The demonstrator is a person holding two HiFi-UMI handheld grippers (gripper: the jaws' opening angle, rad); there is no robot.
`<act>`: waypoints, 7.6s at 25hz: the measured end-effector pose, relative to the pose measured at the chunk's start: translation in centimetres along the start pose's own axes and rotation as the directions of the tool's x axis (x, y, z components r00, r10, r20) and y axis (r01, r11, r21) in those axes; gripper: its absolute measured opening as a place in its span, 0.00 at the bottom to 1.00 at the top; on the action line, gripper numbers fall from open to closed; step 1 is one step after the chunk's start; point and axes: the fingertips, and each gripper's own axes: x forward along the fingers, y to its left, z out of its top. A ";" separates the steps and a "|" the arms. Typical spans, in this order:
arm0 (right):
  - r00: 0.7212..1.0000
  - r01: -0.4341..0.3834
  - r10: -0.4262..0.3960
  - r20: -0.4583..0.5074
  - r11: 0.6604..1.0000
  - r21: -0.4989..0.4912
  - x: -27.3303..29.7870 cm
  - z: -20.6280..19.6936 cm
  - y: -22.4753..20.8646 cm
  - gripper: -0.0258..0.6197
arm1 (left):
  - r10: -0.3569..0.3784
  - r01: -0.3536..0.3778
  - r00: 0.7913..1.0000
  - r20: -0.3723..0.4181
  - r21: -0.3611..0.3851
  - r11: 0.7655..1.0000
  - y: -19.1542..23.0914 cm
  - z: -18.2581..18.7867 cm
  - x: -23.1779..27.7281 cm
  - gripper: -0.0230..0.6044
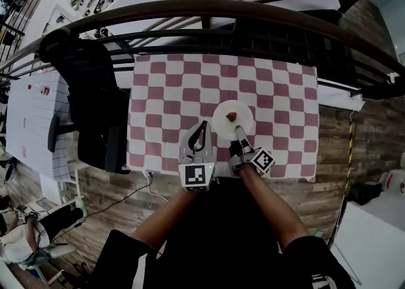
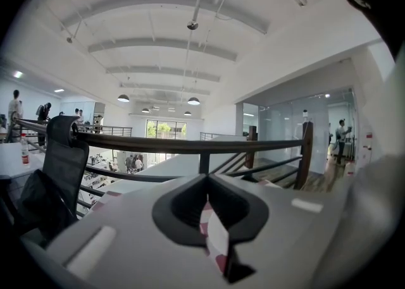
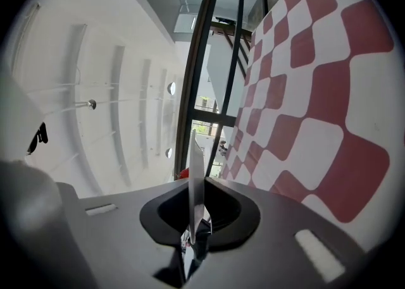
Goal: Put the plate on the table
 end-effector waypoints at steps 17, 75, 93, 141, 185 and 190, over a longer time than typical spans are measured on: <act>0.987 0.063 -0.052 -0.153 0.996 0.071 4.0 0.3 -7.7 0.07 | 0.056 -0.056 0.995 -0.085 0.006 0.998 1.0 -1.6 4.6 0.05; 0.879 0.411 -0.370 -0.299 0.907 0.086 3.7 -1.9 -11.2 0.45 | -0.073 0.067 0.990 -0.121 -0.050 0.996 -2.0 -3.0 2.8 0.05; 0.876 0.418 -0.393 -0.280 0.908 0.033 -0.1 -2.0 -10.1 0.49 | -0.086 0.079 0.993 -0.077 -0.086 0.993 -3.1 -1.9 1.0 0.05; 0.993 0.007 -0.090 -0.082 0.717 -0.697 -8.8 -6.5 18.1 0.04 | -0.149 0.156 0.986 0.071 -0.122 0.980 -5.4 0.9 -12.0 0.05; 0.975 0.222 -0.051 0.217 0.331 -0.917 -17.0 -7.0 23.1 0.04 | -0.230 0.239 0.953 0.199 -0.022 0.971 -8.5 4.0 -17.1 0.05; 0.972 0.232 -0.050 0.228 0.330 -0.915 -17.1 -6.3 23.0 0.04 | -0.242 0.252 0.955 0.173 -0.039 0.967 -9.1 3.9 -16.6 0.05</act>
